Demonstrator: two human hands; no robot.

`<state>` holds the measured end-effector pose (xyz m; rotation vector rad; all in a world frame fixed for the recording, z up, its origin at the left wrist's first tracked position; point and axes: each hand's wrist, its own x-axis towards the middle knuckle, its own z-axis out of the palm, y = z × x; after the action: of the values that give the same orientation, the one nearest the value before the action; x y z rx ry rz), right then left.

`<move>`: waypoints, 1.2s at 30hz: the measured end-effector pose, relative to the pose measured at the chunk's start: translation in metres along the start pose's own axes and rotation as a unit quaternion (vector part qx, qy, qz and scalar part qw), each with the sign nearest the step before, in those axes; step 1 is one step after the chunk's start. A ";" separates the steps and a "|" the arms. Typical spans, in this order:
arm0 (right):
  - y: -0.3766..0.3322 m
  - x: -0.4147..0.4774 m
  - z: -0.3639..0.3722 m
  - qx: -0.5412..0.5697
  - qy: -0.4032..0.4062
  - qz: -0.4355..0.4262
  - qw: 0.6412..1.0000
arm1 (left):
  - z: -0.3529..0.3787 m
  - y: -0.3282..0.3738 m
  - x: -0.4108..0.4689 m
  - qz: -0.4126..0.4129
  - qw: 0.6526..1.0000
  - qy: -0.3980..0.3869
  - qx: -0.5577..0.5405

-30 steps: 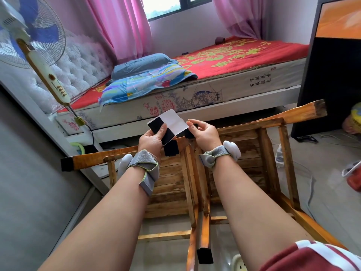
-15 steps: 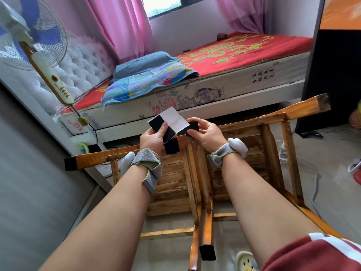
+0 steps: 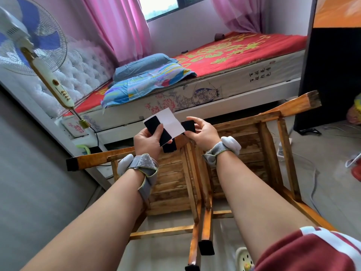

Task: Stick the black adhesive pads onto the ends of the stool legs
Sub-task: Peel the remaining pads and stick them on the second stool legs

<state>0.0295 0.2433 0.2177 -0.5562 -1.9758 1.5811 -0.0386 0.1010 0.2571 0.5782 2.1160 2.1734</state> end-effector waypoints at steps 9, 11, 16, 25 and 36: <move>-0.053 -0.031 -0.001 -0.039 0.116 -0.045 0.991 | -0.052 0.024 -0.063 -0.082 0.991 -0.104 0.035; -0.070 -0.043 -0.005 -0.019 0.040 -0.087 0.995 | -0.059 0.032 -0.077 -0.113 0.982 -0.144 0.041; -0.082 -0.077 -0.005 -0.050 -0.132 -0.129 0.981 | -0.076 0.046 -0.101 -0.163 0.964 -0.206 0.047; -0.061 -0.118 0.005 -0.106 -0.180 -0.134 0.969 | -0.093 0.035 -0.124 -0.162 0.959 -0.201 0.118; -0.070 -0.132 0.020 -0.097 -0.253 -0.174 0.947 | -0.107 0.025 -0.136 -0.159 0.981 -0.004 -0.108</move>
<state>0.1191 0.1301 0.2617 0.1546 -2.4542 1.4047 0.0609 -0.0429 0.2512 0.2127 1.7860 2.1687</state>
